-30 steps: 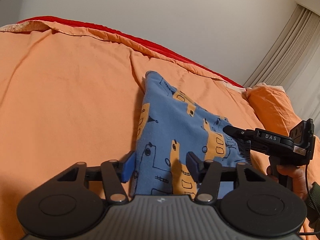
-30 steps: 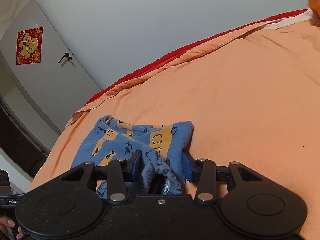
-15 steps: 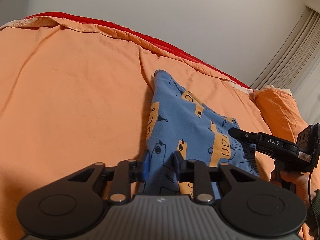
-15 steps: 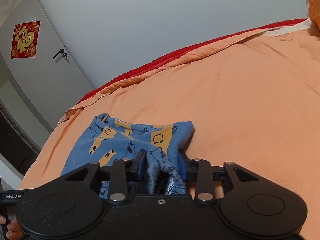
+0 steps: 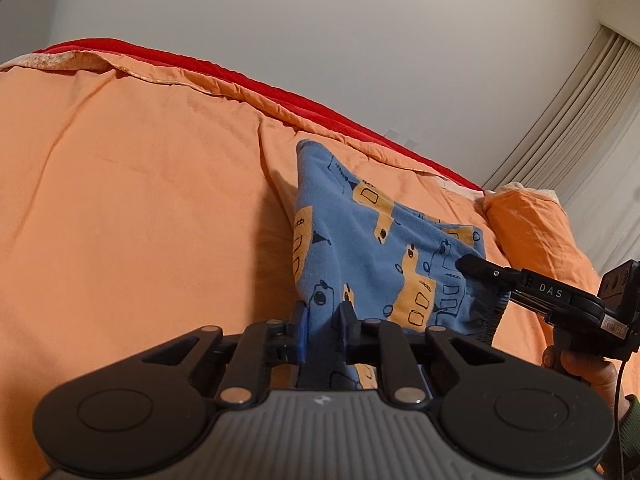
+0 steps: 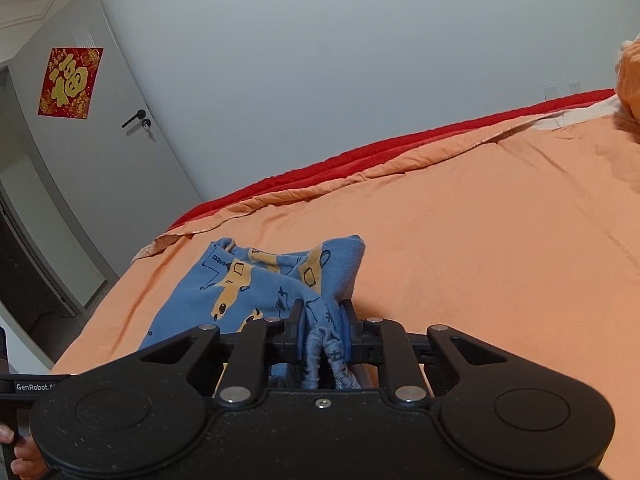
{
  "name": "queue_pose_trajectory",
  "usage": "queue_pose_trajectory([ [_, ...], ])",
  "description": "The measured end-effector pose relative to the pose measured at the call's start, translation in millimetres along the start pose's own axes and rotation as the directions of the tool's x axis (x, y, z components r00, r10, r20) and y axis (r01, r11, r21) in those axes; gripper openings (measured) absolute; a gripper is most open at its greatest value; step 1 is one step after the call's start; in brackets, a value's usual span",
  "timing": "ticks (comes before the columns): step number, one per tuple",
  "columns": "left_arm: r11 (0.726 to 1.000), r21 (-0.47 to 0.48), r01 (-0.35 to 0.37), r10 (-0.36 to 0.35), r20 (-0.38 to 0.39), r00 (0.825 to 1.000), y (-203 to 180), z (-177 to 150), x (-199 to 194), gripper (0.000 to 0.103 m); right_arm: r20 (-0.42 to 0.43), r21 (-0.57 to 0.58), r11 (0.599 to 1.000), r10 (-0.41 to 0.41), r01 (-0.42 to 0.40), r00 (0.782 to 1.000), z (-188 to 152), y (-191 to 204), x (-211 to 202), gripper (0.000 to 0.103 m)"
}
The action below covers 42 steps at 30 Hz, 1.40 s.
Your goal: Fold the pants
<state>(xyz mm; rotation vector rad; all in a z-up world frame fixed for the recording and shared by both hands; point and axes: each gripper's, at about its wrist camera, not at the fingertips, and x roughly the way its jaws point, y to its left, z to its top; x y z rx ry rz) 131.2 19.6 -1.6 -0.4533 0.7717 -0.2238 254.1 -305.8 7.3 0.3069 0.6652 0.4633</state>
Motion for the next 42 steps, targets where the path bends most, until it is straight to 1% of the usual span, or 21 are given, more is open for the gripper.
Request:
queue_pose_trajectory([
  [5, 0.999, -0.046, 0.020, -0.021, -0.029, 0.999, 4, -6, -13, 0.016, -0.012, -0.013, 1.000, 0.007, -0.008, 1.000, -2, 7, -10, 0.017],
  [7, 0.998, -0.056, 0.021, -0.022, -0.017, 1.000, 5, -8, -19, 0.016, -0.014, -0.024, 1.000, 0.016, -0.016, 1.000, -3, 10, -11, 0.016],
  [11, 0.999, -0.034, 0.006, -0.006, 0.019, 1.000, 1, -5, -25, 0.015, -0.005, -0.066, 0.997, 0.038, -0.038, 0.999, 3, 21, -9, 0.013],
  [14, 1.000, -0.001, -0.016, 0.016, 0.044, 0.999, -7, 11, -22, 0.015, 0.022, -0.096, 0.994, 0.057, -0.054, 0.998, 19, 27, -4, 0.012],
  [19, 0.994, 0.087, -0.066, 0.055, 0.120, 0.991, -21, 49, -14, 0.015, 0.070, -0.130, 0.989, 0.081, -0.071, 0.994, 57, 29, 18, 0.012],
  [22, 0.992, 0.094, -0.083, 0.071, 0.131, 0.989, -22, 67, -2, 0.015, 0.079, -0.129, 0.989, 0.080, -0.069, 0.994, 80, 25, 38, 0.012],
  [24, 0.994, 0.061, -0.085, 0.078, 0.114, 0.990, -16, 72, 11, 0.015, 0.063, -0.124, 0.990, 0.069, -0.061, 0.996, 91, 20, 56, 0.012],
  [26, 0.993, 0.053, -0.106, 0.100, 0.105, 0.989, -8, 69, 28, 0.016, 0.033, -0.149, 0.988, 0.045, -0.039, 0.998, 96, 17, 78, 0.012],
  [28, 0.989, 0.055, -0.138, 0.133, 0.082, 0.988, 0, 62, 48, 0.016, -0.016, -0.177, 0.984, 0.008, -0.011, 1.000, 92, 12, 100, 0.012],
  [30, 0.983, 0.058, -0.172, 0.169, 0.041, 0.985, 10, 53, 65, 0.016, -0.076, -0.182, 0.983, -0.026, 0.012, 0.997, 80, 5, 122, 0.012],
  [31, 0.981, 0.052, -0.187, 0.185, 0.026, 0.982, 13, 48, 69, 0.016, -0.092, -0.183, 0.983, -0.048, 0.030, 0.995, 73, 2, 130, 0.013],
  [32, 0.982, 0.043, -0.183, 0.182, 0.028, 0.983, 16, 44, 69, 0.017, -0.093, -0.172, 0.984, -0.054, 0.037, 0.994, 66, -2, 133, 0.013],
  [35, 0.985, 0.040, -0.169, 0.168, 0.040, 0.985, 18, 40, 65, 0.018, -0.073, -0.081, 0.997, -0.017, 0.011, 0.997, 61, -14, 131, 0.015],
  [37, 0.985, 0.042, -0.167, 0.166, 0.037, 0.985, 20, 42, 65, 0.018, -0.075, -0.089, 0.996, -0.016, 0.010, 0.997, 61, -13, 129, 0.018],
  [40, 0.984, 0.042, -0.175, 0.173, 0.033, 0.984, 20, 46, 64, 0.023, -0.069, -0.116, 0.993, -0.031, 0.022, 0.997, 63, -9, 125, 0.030],
  [41, 0.984, 0.042, -0.175, 0.173, 0.036, 0.984, 20, 47, 64, 0.026, -0.062, -0.123, 0.992, -0.032, 0.025, 0.998, 63, -9, 123, 0.032],
  [42, 0.984, 0.045, -0.173, 0.172, 0.035, 0.985, 19, 48, 62, 0.034, -0.056, -0.131, 0.991, -0.038, 0.030, 0.998, 63, -8, 121, 0.035],
])
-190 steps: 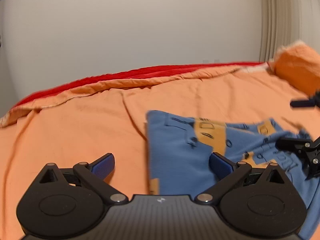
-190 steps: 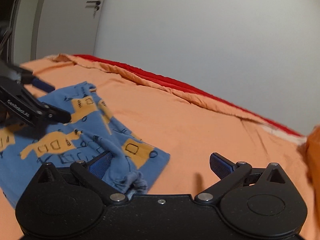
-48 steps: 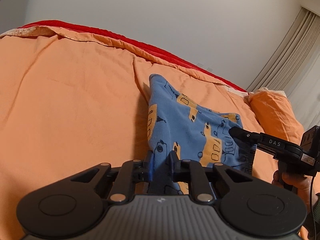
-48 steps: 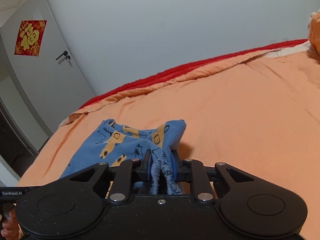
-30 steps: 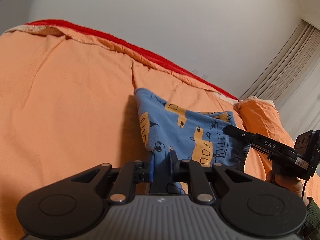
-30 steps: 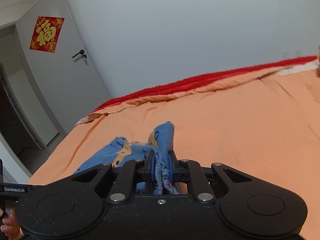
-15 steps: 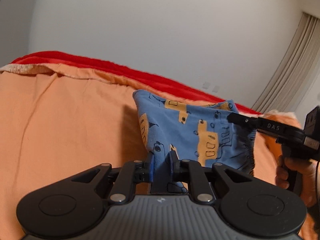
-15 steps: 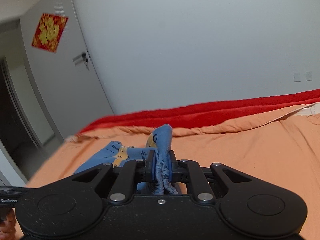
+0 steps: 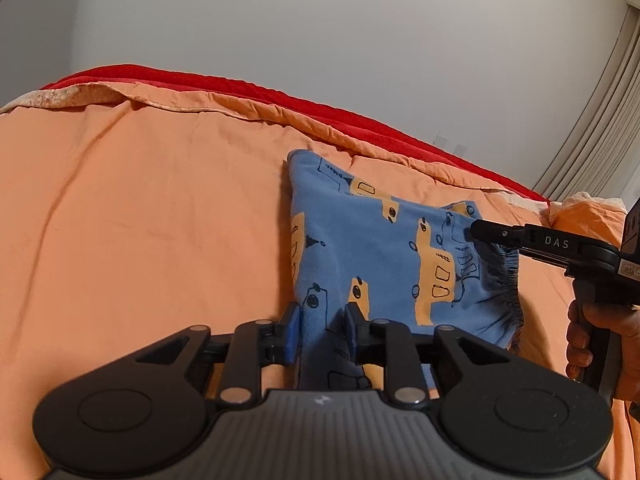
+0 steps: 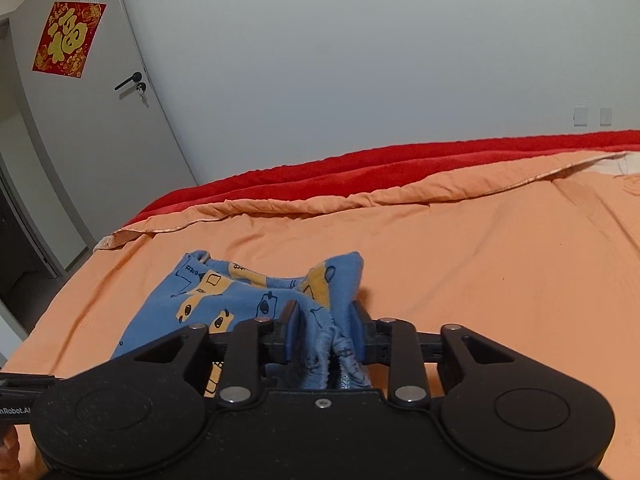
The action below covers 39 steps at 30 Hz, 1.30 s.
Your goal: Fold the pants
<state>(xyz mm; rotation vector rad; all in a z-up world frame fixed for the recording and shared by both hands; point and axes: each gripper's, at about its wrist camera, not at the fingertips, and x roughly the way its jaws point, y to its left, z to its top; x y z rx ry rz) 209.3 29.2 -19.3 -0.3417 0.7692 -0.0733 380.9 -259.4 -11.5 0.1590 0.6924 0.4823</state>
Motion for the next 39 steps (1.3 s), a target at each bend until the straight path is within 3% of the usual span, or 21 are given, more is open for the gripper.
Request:
queue_pose_trajectory([
  [1, 1.000, 0.003, 0.001, -0.001, 0.001, 1.000, -1, 0, -2, 0.038, 0.006, -0.007, 1.000, -0.007, 0.007, 1.000, 0, 1, -2, 0.041],
  [3, 1.000, 0.004, -0.003, 0.003, 0.013, 1.000, -2, 1, -8, 0.057, 0.022, -0.017, 1.000, -0.024, 0.025, 0.999, -2, 5, -9, 0.055],
  [5, 1.000, 0.006, -0.008, 0.008, 0.040, 0.999, -4, 3, -18, 0.066, 0.057, -0.031, 0.999, -0.031, 0.033, 0.998, -4, 10, -20, 0.074],
  [9, 0.999, 0.017, -0.027, 0.025, 0.106, 0.994, -12, 7, -40, 0.089, 0.121, -0.022, 1.000, -0.013, 0.016, 0.993, -9, 20, -47, 0.085],
  [12, 0.998, 0.037, -0.048, 0.042, 0.157, 0.987, -21, 8, -56, 0.100, 0.167, -0.013, 1.000, -0.007, 0.009, 0.986, -11, 27, -69, 0.097],
  [13, 0.997, 0.043, -0.059, 0.050, 0.174, 0.983, -23, 8, -62, 0.101, 0.187, -0.014, 1.000, -0.007, 0.010, 0.982, -12, 30, -77, 0.101],
  [20, 0.993, 0.074, -0.091, 0.067, 0.277, 0.959, -35, -1, -105, 0.103, 0.297, -0.045, 0.998, -0.029, 0.044, 0.955, -25, 55, -134, 0.102],
  [27, 0.987, 0.100, -0.126, 0.085, 0.338, 0.937, -38, -32, -150, 0.103, 0.309, -0.096, 0.992, -0.051, 0.085, 0.950, -64, 88, -186, 0.102],
  [39, 0.980, 0.124, -0.158, 0.110, 0.331, 0.937, -33, -77, -187, 0.103, 0.321, -0.136, 0.979, -0.102, 0.152, 0.942, -117, 129, -233, 0.102],
])
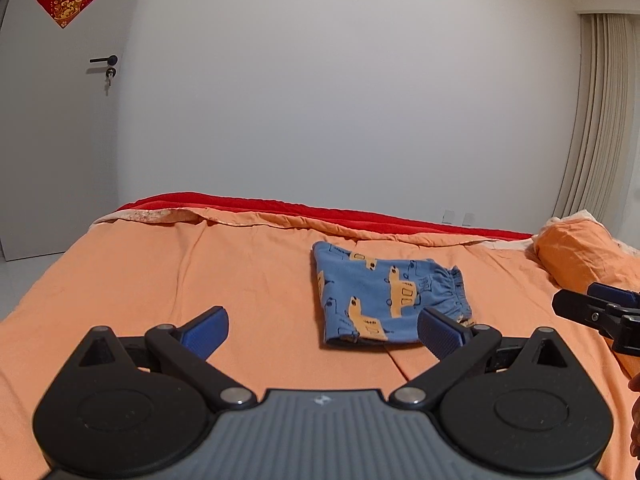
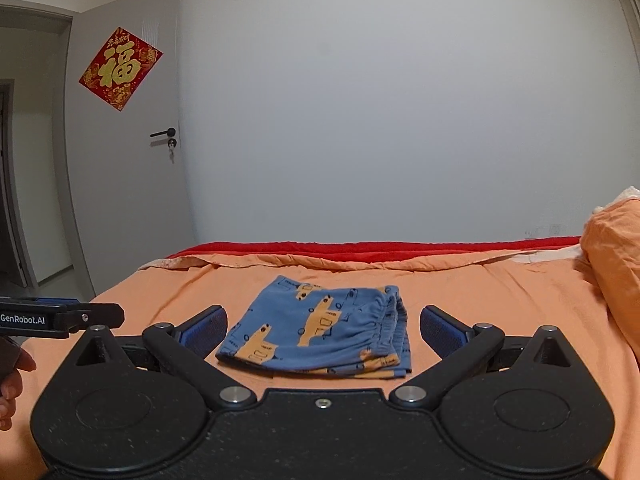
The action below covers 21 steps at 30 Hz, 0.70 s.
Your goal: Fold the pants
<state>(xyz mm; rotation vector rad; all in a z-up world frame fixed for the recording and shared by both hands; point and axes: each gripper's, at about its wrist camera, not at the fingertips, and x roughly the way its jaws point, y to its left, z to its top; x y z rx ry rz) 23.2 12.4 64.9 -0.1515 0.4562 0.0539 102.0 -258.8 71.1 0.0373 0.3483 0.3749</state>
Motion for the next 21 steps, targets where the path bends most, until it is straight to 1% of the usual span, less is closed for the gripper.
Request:
queue_pose_trajectory([
  [4, 1.000, 0.007, -0.006, 0.006, -0.010, 1.000, 2, -11, 4, 0.103, -0.012, 0.014, 1.000, -0.025, 0.025, 1.000, -14, 3, -1, 0.102],
  [9, 1.000, 0.003, 0.008, -0.008, -0.012, 1.000, 7, -29, 19, 0.103, -0.047, 0.023, 0.998, -0.054, 0.056, 0.997, -30, 2, 5, 0.102],
  [13, 1.000, 0.012, 0.000, 0.001, -0.037, 0.999, 9, -40, 29, 0.103, -0.057, 0.005, 0.998, -0.061, 0.062, 0.997, -41, 3, 7, 0.102],
  [21, 1.000, 0.024, 0.004, -0.003, -0.051, 0.999, 9, -48, 37, 0.103, -0.080, 0.013, 0.998, -0.061, 0.062, 0.995, -55, 4, 13, 0.102],
])
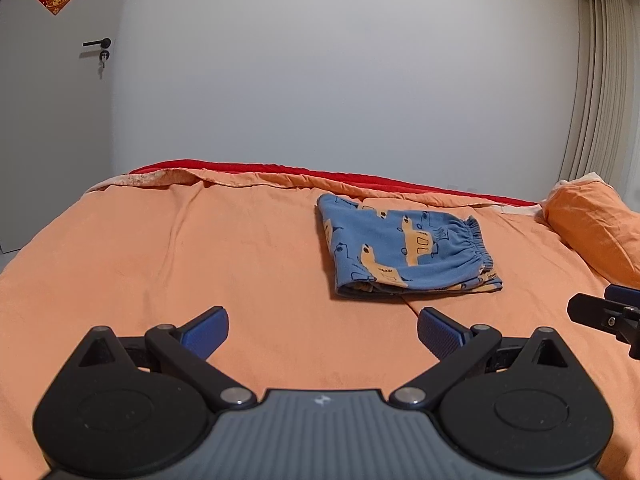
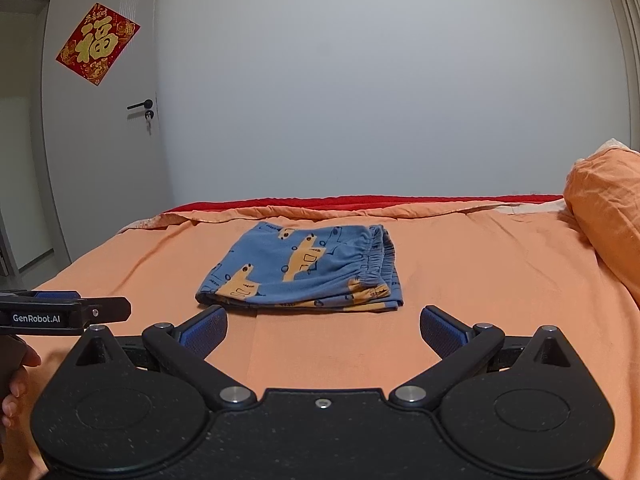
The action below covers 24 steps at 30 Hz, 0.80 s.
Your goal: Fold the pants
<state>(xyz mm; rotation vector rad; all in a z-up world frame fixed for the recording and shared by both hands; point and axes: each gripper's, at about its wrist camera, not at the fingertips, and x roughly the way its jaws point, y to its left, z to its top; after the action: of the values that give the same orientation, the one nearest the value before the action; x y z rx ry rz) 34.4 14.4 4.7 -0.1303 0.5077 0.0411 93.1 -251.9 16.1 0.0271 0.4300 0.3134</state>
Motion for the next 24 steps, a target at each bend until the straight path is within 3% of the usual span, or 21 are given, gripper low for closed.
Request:
queue_pose_trajectory([
  [24, 1.000, 0.026, -0.004, 0.004, 0.005, 1.000, 0.7, 0.9, -2.7, 0.103, -0.015, -0.007, 1.000, 0.015, -0.015, 1.000, -1.2, 1.1, 7.0, 0.102],
])
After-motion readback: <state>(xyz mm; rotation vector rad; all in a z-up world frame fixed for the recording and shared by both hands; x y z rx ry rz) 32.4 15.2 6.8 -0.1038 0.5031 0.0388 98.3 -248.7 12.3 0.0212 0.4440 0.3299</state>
